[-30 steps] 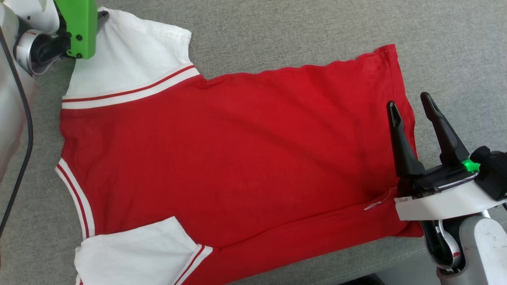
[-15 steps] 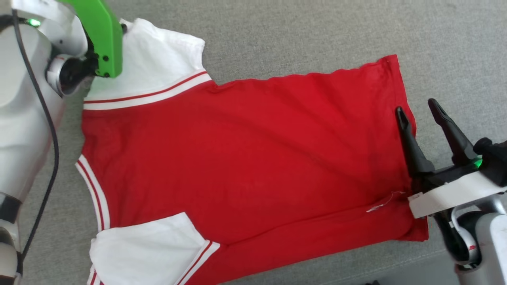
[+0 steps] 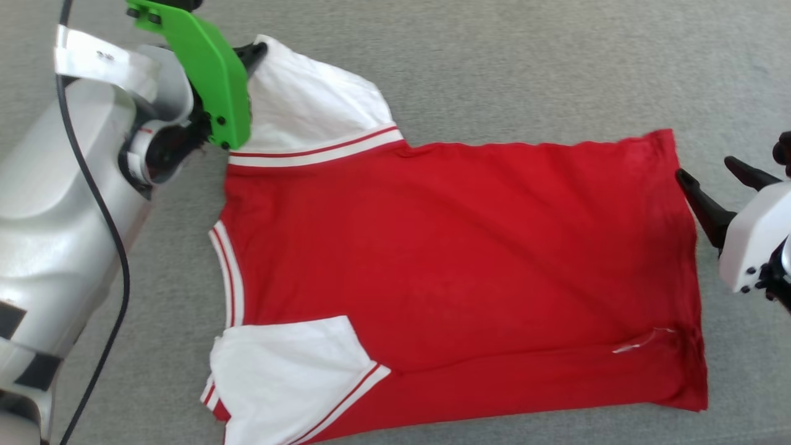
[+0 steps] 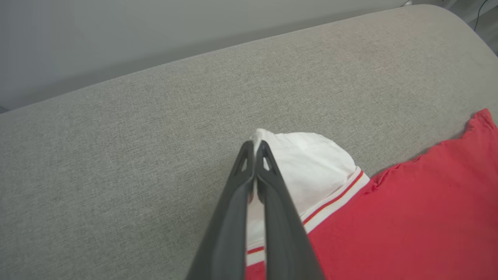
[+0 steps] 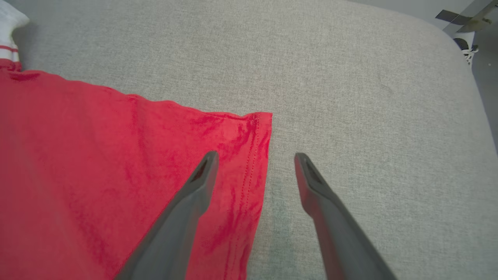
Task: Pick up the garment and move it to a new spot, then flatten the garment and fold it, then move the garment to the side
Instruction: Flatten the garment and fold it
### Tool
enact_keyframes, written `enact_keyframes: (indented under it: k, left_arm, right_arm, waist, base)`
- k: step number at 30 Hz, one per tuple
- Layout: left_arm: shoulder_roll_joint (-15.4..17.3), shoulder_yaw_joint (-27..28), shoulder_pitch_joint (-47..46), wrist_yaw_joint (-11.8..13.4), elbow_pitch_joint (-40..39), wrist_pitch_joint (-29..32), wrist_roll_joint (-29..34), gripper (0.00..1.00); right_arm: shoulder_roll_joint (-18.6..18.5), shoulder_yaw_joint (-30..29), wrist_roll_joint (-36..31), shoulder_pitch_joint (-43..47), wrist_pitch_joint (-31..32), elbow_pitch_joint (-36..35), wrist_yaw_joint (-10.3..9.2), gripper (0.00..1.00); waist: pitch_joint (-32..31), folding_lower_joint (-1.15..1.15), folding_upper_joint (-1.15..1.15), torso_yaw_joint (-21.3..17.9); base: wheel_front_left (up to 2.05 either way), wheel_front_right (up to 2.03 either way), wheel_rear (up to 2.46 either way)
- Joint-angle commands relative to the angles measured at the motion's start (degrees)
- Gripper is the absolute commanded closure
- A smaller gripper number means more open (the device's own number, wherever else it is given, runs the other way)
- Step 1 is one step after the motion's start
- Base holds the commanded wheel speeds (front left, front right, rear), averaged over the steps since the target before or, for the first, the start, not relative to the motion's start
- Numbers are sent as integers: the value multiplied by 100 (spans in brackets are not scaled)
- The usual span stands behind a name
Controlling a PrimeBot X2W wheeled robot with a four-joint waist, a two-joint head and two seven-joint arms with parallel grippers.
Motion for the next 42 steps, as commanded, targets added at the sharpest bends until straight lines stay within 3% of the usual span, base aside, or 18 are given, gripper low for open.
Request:
enact_keyframes:
  k: [1, 7, 13, 26, 27, 29, 42]
  left_arm:
    - [51, 15, 168, 93, -250, 1, -62, 100]
    - [354, 29, 551, 558, -1548, 112, -35, 100]
    - [553, -24, 849, 923, -2508, 156, 78, 100]
    - [647, -92, 1076, 1095, -3138, 114, 146, 100]
    - [652, -93, 1095, 1093, -3141, 104, 140, 100]
    - [661, -98, 1130, 1084, -3121, 83, 130, 100]
    - [720, 79, 1621, 1098, -2723, -418, -60, 100]
  right_arm:
    - [-66, 29, 112, -184, 238, 133, -5, 0]
    - [-337, 166, 438, -780, 1071, 689, -5, 0]
    - [-628, 347, 391, -1220, 1397, 1258, -5, 0]
    - [-787, 985, 664, -1375, 1565, 1822, -5, 0]
    - [-808, 1043, 713, -1355, 1568, 1835, -5, 25]
    - [-839, 1112, 758, -1332, 1497, 1859, -5, 100]
    - [-708, 770, 865, -1181, -17, 2234, -5, 100]
  waist:
    - [-83, 0, 0, 276]
    - [78, 0, 0, 544]
    - [268, 0, 0, 760]
    - [437, 0, 0, 1026]
    - [444, 0, 0, 1039]
    - [448, 0, 0, 1062]
    - [-96, 0, 0, 981]
  base:
    - [0, 0, 0]
    - [0, 0, 0]
    - [0, 0, 0]
    - [0, 0, 0]
    - [0, 0, 0]
    - [0, 0, 0]
    - [0, 0, 0]
